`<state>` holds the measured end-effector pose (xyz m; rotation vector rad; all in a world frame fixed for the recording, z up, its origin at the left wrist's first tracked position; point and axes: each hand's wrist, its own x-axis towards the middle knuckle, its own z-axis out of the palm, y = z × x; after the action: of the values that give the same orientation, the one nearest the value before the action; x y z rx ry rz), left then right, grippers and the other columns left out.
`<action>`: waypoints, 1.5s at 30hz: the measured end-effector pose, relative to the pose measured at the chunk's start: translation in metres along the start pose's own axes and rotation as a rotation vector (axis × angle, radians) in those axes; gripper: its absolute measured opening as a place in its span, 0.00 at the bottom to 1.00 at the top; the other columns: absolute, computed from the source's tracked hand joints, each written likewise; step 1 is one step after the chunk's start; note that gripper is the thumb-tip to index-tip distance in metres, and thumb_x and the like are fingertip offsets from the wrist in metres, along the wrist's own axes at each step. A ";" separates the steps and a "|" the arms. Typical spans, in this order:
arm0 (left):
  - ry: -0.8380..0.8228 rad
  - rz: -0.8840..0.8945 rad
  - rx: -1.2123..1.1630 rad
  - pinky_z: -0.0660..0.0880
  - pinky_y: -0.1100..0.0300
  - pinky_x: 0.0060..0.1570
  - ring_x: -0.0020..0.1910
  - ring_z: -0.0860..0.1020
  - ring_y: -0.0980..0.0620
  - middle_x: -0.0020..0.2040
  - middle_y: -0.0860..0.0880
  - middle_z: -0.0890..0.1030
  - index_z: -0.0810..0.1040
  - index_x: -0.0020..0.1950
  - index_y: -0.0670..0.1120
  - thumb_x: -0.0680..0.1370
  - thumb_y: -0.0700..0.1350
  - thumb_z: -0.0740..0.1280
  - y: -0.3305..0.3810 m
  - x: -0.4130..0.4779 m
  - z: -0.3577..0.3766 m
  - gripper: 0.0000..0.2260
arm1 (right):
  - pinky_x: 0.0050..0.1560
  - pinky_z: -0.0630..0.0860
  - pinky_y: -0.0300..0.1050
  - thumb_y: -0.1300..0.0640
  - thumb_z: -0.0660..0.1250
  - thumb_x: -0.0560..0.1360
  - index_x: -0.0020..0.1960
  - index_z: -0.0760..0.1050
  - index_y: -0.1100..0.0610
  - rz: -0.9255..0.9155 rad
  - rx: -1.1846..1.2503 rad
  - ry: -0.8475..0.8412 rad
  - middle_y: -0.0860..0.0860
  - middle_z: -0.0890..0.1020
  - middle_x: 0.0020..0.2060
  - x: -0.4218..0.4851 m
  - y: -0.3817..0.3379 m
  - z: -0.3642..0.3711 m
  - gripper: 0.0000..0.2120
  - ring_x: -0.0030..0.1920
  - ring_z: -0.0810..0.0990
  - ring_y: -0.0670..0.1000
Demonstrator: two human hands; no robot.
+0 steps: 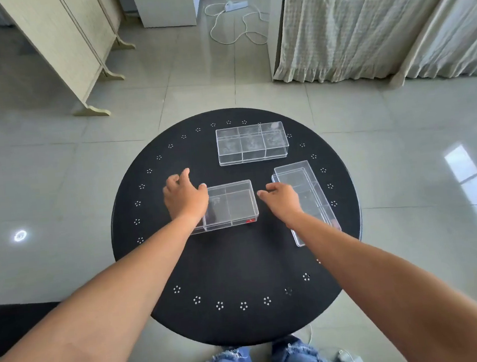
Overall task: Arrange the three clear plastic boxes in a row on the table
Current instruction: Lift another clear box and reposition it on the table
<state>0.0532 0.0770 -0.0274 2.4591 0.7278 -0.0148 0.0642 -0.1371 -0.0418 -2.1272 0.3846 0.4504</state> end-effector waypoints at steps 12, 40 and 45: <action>-0.350 0.470 0.011 0.69 0.53 0.64 0.69 0.71 0.48 0.72 0.49 0.70 0.73 0.71 0.52 0.78 0.47 0.62 0.104 -0.016 0.052 0.20 | 0.69 0.58 0.56 0.34 0.71 0.67 0.75 0.59 0.47 -0.036 -0.494 0.311 0.54 0.62 0.71 -0.051 0.061 -0.044 0.43 0.72 0.60 0.60; -0.699 0.193 -0.501 0.67 0.51 0.70 0.68 0.73 0.48 0.69 0.48 0.76 0.73 0.70 0.50 0.79 0.60 0.61 0.170 0.009 0.095 0.23 | 0.42 0.75 0.47 0.42 0.71 0.61 0.54 0.78 0.51 0.076 0.739 0.054 0.51 0.78 0.45 -0.016 0.107 -0.138 0.24 0.40 0.78 0.50; -0.785 0.167 -0.577 0.65 0.55 0.66 0.64 0.73 0.52 0.68 0.51 0.75 0.73 0.67 0.55 0.76 0.57 0.67 0.170 0.004 0.092 0.20 | 0.46 0.80 0.56 0.36 0.65 0.67 0.55 0.78 0.58 0.326 0.895 -0.190 0.61 0.74 0.51 0.011 0.110 -0.168 0.29 0.46 0.79 0.64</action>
<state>0.1553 -0.0866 -0.0167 1.7332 0.1392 -0.5851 0.0555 -0.3375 -0.0369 -1.1485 0.6758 0.5304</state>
